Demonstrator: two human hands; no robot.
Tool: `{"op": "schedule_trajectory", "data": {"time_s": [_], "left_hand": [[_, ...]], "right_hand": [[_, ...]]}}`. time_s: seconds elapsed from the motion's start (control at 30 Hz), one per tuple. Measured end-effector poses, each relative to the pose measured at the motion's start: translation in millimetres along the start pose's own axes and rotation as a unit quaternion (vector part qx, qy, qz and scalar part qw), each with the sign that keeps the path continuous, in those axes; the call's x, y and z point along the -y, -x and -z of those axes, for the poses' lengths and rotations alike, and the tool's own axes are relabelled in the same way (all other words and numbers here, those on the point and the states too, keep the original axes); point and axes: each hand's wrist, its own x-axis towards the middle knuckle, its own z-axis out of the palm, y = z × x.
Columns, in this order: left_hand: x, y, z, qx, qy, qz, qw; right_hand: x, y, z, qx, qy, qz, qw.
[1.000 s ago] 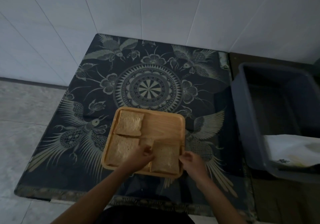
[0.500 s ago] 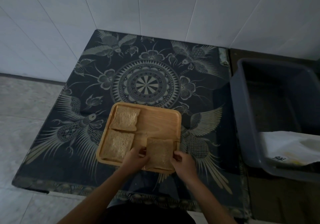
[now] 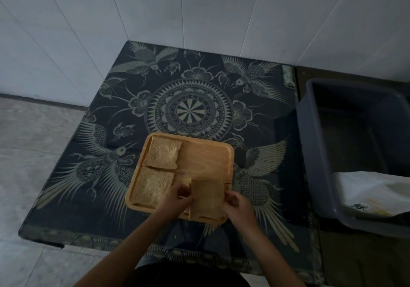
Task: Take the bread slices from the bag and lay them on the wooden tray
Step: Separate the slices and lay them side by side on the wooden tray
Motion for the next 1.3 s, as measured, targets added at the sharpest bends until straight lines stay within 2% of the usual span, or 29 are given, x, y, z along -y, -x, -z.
{"op": "schedule_trajectory", "data": {"time_s": [0.1, 0.23, 0.3, 0.47, 0.6, 0.8, 0.97, 1.1, 1.3], "left_hand": [[-11, 5, 9, 0.031, 0.057, -0.012, 0.998], [-30, 12, 24, 0.101, 0.134, 0.001, 0.986], [-37, 12, 33, 0.121, 0.126, -0.015, 0.985], [-52, 8, 50, 0.129, 0.063, -0.111, 0.983], [-66, 6, 56, 0.158, 0.042, -0.131, 0.978], [-77, 3, 53, 0.199, 0.006, -0.132, 0.971], [-84, 2, 47, 0.196, 0.046, -0.128, 0.971], [-88, 0, 43, 0.184, 0.063, -0.14, 0.971], [-90, -11, 45, 0.151, 0.069, -0.116, 0.979]], "right_hand": [[7, 1, 5, 0.024, -0.065, 0.006, 0.998], [27, 2, 17, 0.043, -0.074, 0.046, 0.995], [39, 3, 25, 0.048, -0.074, 0.064, 0.994], [69, 4, 39, 0.059, -0.043, 0.14, 0.987], [80, -3, 43, 0.065, -0.054, 0.156, 0.984], [80, -12, 37, 0.065, -0.132, 0.089, 0.985], [68, -16, 25, 0.087, -0.321, -0.032, 0.943], [57, -14, 11, 0.08, -0.313, -0.091, 0.942], [56, -13, 11, 0.075, -0.298, -0.081, 0.948]]}}
